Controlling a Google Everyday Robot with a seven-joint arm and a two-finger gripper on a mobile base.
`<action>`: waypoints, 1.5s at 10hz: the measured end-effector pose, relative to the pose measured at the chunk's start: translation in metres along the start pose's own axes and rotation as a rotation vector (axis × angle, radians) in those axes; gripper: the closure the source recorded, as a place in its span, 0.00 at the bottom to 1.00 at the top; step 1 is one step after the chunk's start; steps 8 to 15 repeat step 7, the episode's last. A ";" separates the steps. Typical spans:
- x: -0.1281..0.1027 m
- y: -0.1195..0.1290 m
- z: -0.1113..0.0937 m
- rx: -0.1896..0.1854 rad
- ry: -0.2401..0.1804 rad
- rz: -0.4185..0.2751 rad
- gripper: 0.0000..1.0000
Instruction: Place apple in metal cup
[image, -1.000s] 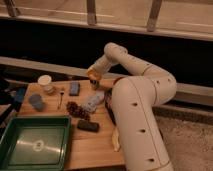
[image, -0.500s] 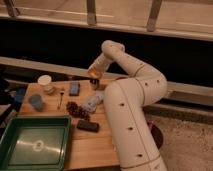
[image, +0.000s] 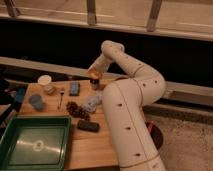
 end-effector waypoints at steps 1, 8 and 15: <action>0.001 -0.001 0.000 0.005 0.001 0.002 0.20; 0.000 -0.006 -0.015 0.003 -0.027 0.022 0.20; 0.000 -0.006 -0.015 0.003 -0.027 0.022 0.20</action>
